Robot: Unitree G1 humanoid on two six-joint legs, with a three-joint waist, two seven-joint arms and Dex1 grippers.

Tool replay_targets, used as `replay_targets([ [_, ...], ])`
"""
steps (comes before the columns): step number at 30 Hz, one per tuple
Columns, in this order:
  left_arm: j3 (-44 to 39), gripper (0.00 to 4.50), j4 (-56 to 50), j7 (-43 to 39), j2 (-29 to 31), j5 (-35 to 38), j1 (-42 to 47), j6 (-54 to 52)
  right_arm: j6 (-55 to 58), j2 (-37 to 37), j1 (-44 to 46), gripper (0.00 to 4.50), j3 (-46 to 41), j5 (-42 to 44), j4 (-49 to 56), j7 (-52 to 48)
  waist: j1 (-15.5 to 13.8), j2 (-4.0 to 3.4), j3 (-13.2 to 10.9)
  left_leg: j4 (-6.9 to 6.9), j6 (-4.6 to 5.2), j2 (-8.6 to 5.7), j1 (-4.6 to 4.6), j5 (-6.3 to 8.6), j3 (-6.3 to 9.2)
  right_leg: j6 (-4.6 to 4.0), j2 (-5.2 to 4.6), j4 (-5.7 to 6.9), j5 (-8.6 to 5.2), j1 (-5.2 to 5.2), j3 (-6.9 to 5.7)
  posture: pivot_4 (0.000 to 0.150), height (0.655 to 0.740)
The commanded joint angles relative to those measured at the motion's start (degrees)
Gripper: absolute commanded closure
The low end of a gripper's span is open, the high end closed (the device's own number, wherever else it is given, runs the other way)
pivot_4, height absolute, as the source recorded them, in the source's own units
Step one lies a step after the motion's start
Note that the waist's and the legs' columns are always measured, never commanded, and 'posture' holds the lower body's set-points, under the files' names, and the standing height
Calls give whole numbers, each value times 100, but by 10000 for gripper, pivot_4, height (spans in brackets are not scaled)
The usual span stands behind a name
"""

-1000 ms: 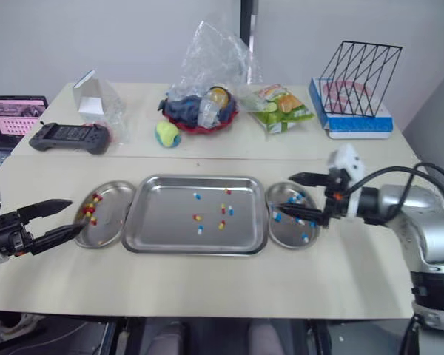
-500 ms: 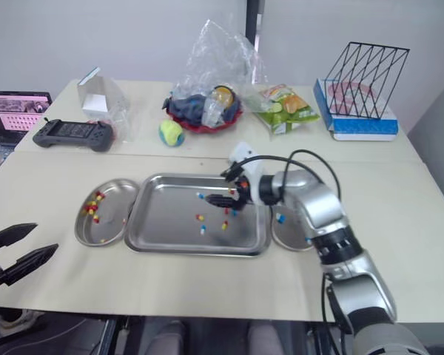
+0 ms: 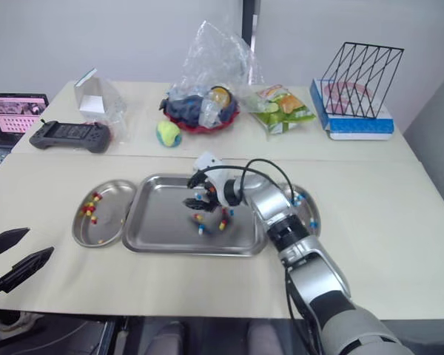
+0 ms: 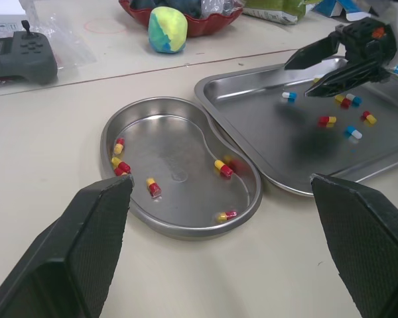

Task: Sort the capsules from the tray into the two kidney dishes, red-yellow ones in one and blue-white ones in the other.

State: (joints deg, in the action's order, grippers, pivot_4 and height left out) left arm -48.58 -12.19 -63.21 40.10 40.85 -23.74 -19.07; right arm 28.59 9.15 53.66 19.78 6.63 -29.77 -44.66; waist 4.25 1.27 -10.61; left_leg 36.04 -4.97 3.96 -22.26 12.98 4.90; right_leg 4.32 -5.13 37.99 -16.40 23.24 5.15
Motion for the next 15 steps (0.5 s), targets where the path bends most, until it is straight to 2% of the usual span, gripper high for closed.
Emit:
replay_targets([
  [1, -188, 0, -82, 34, 82, 110, -9, 74, -195, -115, 161, 15056, -27, -191, -33, 67, 8, 0, 0, -1, 0, 0, 0, 0, 0, 0, 0, 0, 0, 1, 0, 1500, 7380],
  [11, -68, 0, -132, 111, 167, 137, 192, -6, -166, -225, 112, 15056, -172, -383, -155, 120, 9, 0, 0, -2, 0, 0, -2, 0, 0, 0, -1, -2, 0, 2, 0, 1500, 7380],
  [15, -7, 0, -107, 151, 277, 72, 251, -106, -117, -243, 77, 26581, -204, -430, -234, 218, 14, 0, 0, -2, 0, 0, -1, 0, 0, 0, 0, -1, 0, 2, 0, 1500, 7380],
])
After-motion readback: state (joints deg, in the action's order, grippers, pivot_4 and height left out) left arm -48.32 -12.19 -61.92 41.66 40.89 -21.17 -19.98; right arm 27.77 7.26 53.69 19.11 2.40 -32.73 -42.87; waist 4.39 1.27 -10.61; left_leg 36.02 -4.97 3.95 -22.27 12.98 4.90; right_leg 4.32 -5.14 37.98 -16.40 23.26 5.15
